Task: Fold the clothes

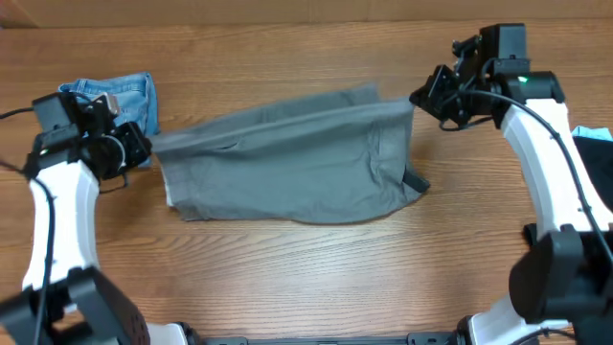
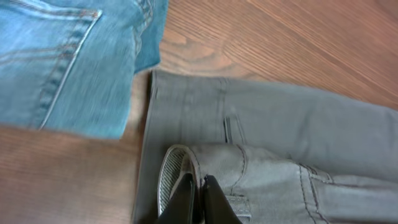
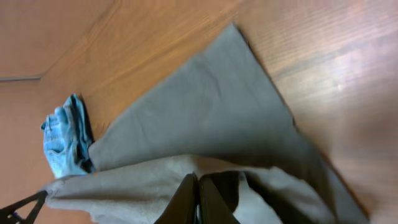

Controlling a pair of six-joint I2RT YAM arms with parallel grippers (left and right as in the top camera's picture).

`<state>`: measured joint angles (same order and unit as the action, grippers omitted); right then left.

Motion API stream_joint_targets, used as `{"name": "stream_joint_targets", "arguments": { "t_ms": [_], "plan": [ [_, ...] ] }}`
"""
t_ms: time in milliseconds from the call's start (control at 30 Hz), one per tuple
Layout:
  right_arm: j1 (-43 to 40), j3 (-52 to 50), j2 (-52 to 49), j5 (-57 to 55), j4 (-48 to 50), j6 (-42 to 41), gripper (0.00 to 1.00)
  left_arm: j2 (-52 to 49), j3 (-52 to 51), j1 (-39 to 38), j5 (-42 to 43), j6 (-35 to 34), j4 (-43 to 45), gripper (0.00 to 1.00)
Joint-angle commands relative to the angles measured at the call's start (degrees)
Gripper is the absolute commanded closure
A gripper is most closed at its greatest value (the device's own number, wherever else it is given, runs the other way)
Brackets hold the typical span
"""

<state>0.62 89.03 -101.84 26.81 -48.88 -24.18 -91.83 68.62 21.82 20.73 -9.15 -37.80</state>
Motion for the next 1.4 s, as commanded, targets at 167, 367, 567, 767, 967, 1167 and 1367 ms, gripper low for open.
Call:
{"name": "stream_joint_targets", "arguments": {
  "t_ms": [167,367,567,767,967,1167,1367],
  "plan": [
    [2.2,0.9,-8.3,-3.8,9.1,-1.2,0.96,-6.4,0.8,0.0,-10.3,-3.8,6.2,0.91],
    [2.2,1.0,-10.2,-4.5,10.1,-1.1,0.57,-6.6,1.5,-0.1,-8.1,-3.5,7.9,0.29],
    [-4.7,1.1,-5.1,-3.8,-0.9,2.3,0.54,-6.4,8.4,0.0,2.8,1.5,-2.9,0.53],
    [-9.0,0.5,-4.0,-3.8,-18.5,11.1,0.55,-6.6,8.7,-3.2,7.2,7.9,-15.6,0.68],
    [-4.8,-7.6,-4.0,-2.4,-20.2,18.9,0.56,-7.0,1.7,-10.0,7.1,12.2,-16.3,0.68],
    [-0.2,-16.6,-4.0,4.9,-8.4,23.8,0.6,-7.5,-5.0,-15.2,2.4,12.2,-10.4,0.61],
    [3.7,-17.0,-4.0,-0.2,-1.8,24.1,0.63,-7.5,-10.0,-16.8,-1.7,12.2,-6.4,0.6]
  ]
}}
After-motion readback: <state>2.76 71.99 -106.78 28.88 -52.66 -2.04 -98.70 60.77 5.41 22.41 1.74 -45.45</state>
